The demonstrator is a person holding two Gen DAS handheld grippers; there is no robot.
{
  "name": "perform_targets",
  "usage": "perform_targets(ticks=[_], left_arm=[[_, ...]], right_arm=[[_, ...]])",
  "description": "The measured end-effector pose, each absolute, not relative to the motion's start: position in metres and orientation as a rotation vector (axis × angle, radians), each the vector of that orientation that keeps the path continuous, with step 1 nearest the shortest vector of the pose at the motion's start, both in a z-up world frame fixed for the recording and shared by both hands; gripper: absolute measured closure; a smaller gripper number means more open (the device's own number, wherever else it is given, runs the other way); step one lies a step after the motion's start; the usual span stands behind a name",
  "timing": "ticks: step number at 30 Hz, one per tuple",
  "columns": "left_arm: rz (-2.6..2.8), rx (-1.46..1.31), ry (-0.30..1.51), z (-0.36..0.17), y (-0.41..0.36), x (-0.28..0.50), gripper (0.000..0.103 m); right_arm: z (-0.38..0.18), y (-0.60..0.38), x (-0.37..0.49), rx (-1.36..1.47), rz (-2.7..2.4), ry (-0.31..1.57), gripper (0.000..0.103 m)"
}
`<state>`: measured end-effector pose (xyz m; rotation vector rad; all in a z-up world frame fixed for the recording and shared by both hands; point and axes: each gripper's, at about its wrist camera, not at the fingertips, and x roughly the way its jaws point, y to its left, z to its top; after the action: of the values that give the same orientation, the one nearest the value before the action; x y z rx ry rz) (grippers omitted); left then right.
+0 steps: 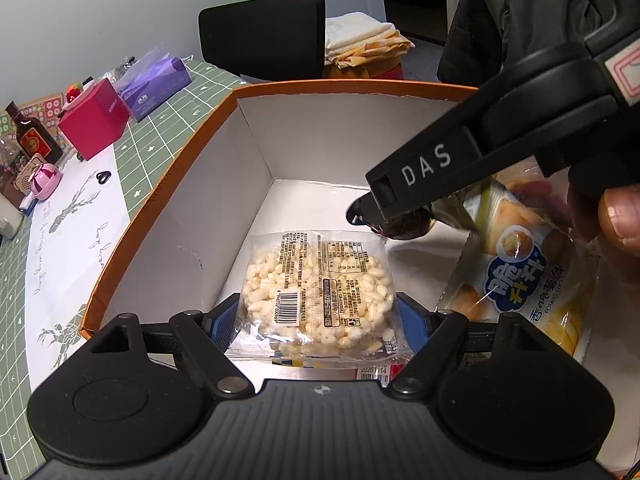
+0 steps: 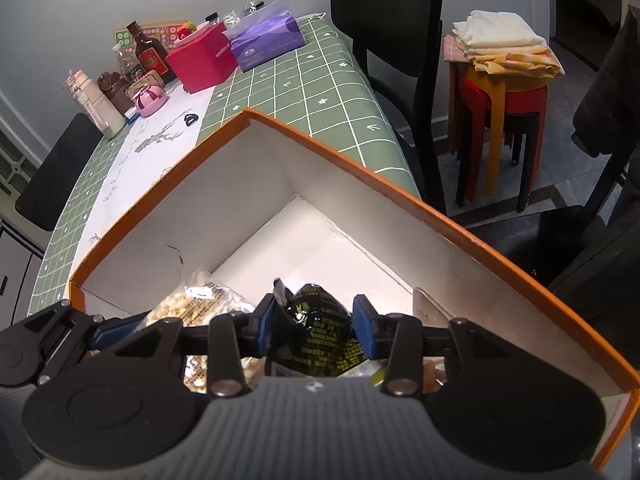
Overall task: Organize snacks
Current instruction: 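Open both grippers to drop the rice-cracker pack and foil bag into the box, then move both open grippers back over the remaining snacks on the table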
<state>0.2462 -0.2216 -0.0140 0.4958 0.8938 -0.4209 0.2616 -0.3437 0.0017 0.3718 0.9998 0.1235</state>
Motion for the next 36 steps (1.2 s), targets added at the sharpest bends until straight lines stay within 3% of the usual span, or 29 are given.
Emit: perform_targets(ticks=[15,18,36], left_arm=[[-0.435,0.465,0.908,-0.005,-0.217,0.239,0.006],[-0.443,0.405,0.918,0.0,-0.21,0.24,0.0],[-0.447,0.301,0.826,0.037,-0.166,0.22,0.0]], right_arm=[[0.004,-0.355,0.254,0.464,0.11,0.942,0.056],[0.004,-0.357,0.254,0.483,0.1,0.939,0.056],[0.016,-0.353,0.238,0.437,0.045,0.848,0.056]])
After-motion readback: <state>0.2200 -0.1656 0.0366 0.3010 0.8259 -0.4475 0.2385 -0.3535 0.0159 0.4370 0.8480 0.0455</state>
